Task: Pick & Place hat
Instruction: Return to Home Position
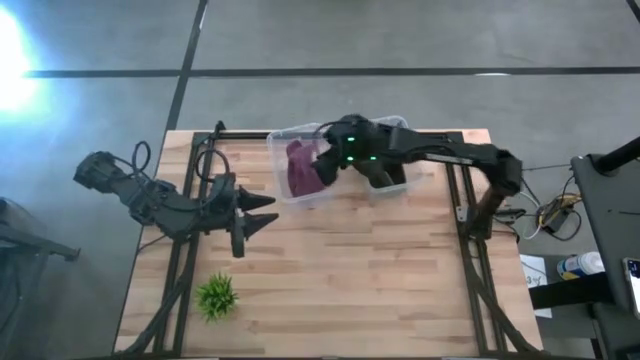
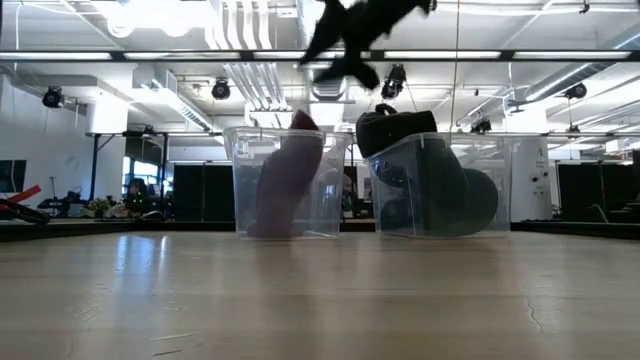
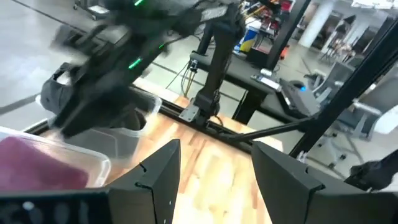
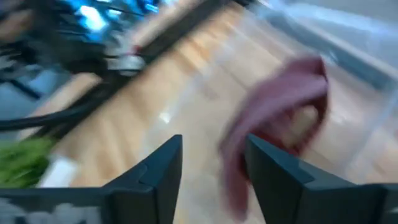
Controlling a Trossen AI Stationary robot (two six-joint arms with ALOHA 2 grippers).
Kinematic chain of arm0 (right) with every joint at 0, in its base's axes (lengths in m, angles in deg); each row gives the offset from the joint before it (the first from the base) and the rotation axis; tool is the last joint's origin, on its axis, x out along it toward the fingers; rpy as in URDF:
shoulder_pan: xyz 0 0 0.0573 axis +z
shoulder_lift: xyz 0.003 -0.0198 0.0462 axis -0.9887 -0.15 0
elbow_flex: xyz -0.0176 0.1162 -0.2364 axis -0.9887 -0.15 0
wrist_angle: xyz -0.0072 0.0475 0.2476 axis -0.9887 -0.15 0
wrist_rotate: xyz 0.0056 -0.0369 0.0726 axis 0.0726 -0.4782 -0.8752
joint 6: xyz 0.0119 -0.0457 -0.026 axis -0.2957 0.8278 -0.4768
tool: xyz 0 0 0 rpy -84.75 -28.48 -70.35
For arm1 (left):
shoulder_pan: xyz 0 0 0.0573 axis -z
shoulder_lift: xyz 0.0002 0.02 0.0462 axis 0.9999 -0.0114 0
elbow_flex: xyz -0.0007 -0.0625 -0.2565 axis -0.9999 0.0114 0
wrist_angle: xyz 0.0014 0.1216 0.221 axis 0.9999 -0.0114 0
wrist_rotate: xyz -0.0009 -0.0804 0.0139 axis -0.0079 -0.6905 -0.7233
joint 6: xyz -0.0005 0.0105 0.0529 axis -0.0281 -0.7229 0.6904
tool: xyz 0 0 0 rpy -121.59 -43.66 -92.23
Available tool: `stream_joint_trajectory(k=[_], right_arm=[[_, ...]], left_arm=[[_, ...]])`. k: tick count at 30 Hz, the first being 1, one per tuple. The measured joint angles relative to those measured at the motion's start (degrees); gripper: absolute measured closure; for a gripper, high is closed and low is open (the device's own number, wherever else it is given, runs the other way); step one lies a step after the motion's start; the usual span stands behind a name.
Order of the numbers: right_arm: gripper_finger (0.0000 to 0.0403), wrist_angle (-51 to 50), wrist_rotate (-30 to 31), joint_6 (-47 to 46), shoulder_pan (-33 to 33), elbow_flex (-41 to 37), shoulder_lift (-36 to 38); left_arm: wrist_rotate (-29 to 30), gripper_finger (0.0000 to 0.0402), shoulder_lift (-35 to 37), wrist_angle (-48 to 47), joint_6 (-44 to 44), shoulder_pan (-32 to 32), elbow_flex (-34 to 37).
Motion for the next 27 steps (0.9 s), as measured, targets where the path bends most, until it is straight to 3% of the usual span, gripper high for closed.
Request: stream_joint_trajectory(k=[4, 7, 13, 17, 21, 24, 27], right_arm=[[0.0216, -2.91, -2.11, 6.41, 3.24, -1.18, 8.73], [0.0213, -5.01, 0.00, 10.16, 7.12, -3.96, 15.89], [0.0215, -14.67, 20.18, 12.41, 18.48, -11.93, 29.59], [0.0216, -20.11, 31.00, 3.48, 23.99, -16.82, 37.50], [0.0216, -20.44, 29.80, -9.93, 26.58, -20.83, 44.26], [0.0215, -16.75, 25.86, -6.43, 29.35, -25.34, 48.16], [0.0217, -10.75, 20.85, -3.15, 30.66, -32.61, 52.54]], left_arm=[[-3.23, 0.0209, 1.46, 1.05, 2.76, -2.58, 2.98], [-10.19, 0.0209, 2.85, 6.02, 3.91, -6.24, 7.64], [-28.15, 0.0209, 5.78, 21.29, 6.08, -14.34, 20.19], [-28.44, 0.0209, 8.48, 23.69, 5.14, -17.87, 26.53], [-26.70, 0.0209, 11.49, 24.77, -7.12, -19.07, 31.37], [-37.17, 0.0209, 13.43, 34.02, 1.69, -18.98, 35.73], [-47.77, 0.0209, 14.69, 46.09, 4.53, -21.15, 41.37]])
